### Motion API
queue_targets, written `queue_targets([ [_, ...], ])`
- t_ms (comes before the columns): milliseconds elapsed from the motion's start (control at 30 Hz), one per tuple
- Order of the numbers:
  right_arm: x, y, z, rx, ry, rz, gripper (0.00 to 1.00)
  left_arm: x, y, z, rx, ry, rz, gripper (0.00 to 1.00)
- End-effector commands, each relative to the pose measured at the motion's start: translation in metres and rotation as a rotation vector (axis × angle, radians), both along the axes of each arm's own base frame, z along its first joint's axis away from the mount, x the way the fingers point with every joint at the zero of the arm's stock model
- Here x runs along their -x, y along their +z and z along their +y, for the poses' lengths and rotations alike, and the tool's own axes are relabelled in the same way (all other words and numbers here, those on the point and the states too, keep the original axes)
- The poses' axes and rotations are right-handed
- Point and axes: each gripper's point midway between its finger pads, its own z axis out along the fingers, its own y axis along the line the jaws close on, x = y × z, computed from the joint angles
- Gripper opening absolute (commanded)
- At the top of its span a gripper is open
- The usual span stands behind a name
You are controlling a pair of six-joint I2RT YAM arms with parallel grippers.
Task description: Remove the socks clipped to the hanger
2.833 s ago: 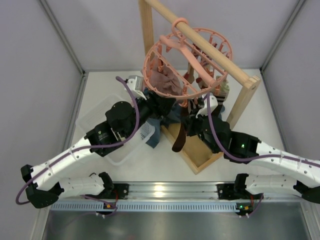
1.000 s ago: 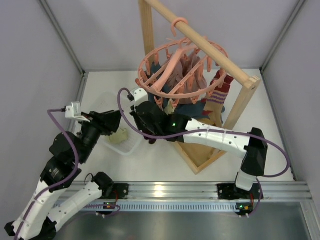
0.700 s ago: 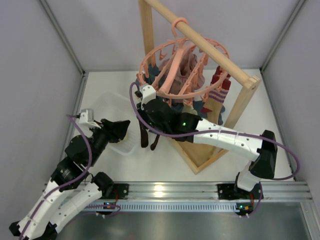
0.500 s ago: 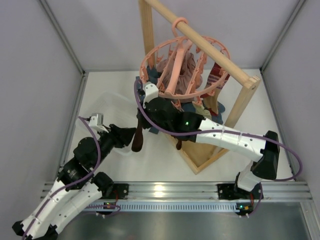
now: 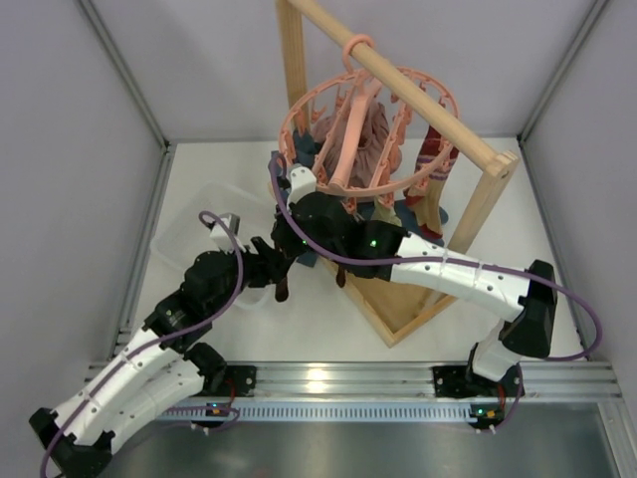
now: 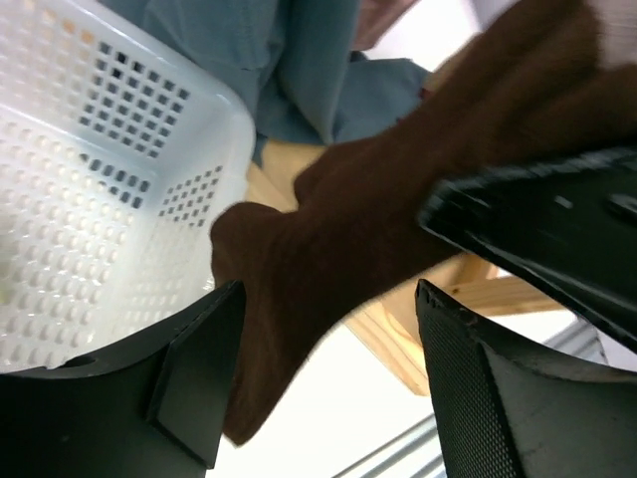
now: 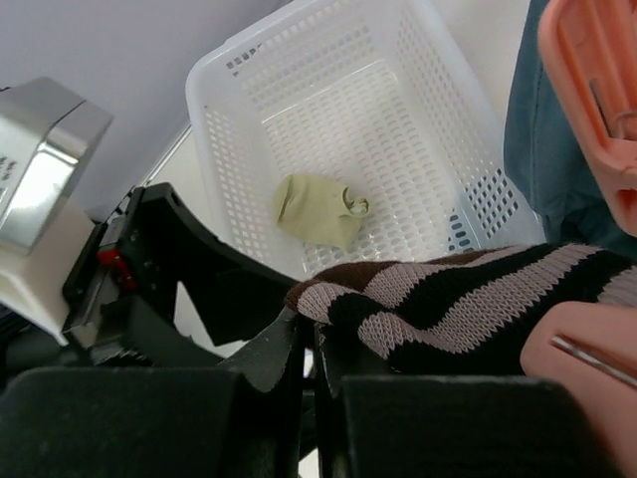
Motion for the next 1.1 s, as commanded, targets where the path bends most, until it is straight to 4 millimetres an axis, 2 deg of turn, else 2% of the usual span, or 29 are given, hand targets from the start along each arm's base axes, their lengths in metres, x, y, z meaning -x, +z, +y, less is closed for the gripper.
queue_targets([
  [0,0.002,0.037,-0.003,-0.095,0.014,-0.001,0.00,-0.015,0.008,0.007,0.012,0.086,-0.033,0.73],
  [100,0.008,0.039,0.001,-0.112,0.044,0.009,0.00,-0.023,0.004,0.010,0.002,0.126,-0.030,0.74],
  [167,0.009,0.040,0.001,-0.114,0.051,0.011,0.00,-0.026,0.005,0.006,0.011,0.121,-0.042,0.64],
  [200,0.010,0.042,-0.001,-0.120,0.053,0.009,0.01,-0.027,0.000,0.002,0.005,0.106,-0.035,0.32],
  [233,0.011,0.043,-0.002,-0.122,0.055,0.006,0.03,-0.028,-0.001,0.000,0.004,0.100,-0.033,0.17],
  [267,0.011,0.042,-0.003,-0.115,0.053,0.005,0.09,-0.030,0.000,-0.004,0.011,0.089,-0.039,0.03],
  [300,0.011,0.044,-0.007,-0.114,0.050,-0.004,0.14,-0.030,-0.003,-0.007,0.010,0.079,-0.032,0.00],
  [333,0.009,0.044,-0.010,-0.106,0.033,-0.013,0.20,-0.029,-0.003,-0.011,0.017,0.058,-0.030,0.00],
  [367,0.008,0.040,-0.015,-0.085,0.023,-0.013,0.34,-0.029,-0.004,-0.014,0.023,0.044,-0.029,0.00],
  [467,0.005,0.038,-0.028,-0.054,-0.014,-0.030,0.53,-0.028,-0.003,-0.019,0.039,0.023,-0.033,0.00],
  [567,0.009,0.044,-0.042,-0.060,-0.023,-0.032,0.56,-0.026,0.001,-0.019,0.053,0.017,-0.044,0.00],
  [600,0.012,0.056,-0.049,-0.090,-0.028,-0.043,0.56,-0.026,0.002,-0.018,0.055,0.017,-0.047,0.00],
  [700,0.015,0.074,-0.069,-0.123,-0.063,-0.060,0.56,-0.023,0.006,-0.018,0.067,0.008,-0.058,0.00],
  [833,0.013,0.087,-0.093,-0.124,-0.121,-0.093,0.55,-0.021,0.011,-0.020,0.075,-0.007,-0.067,0.00],
  [1067,0.016,0.100,-0.107,-0.127,-0.136,-0.114,0.55,-0.020,0.012,-0.025,0.076,-0.031,-0.060,0.00],
])
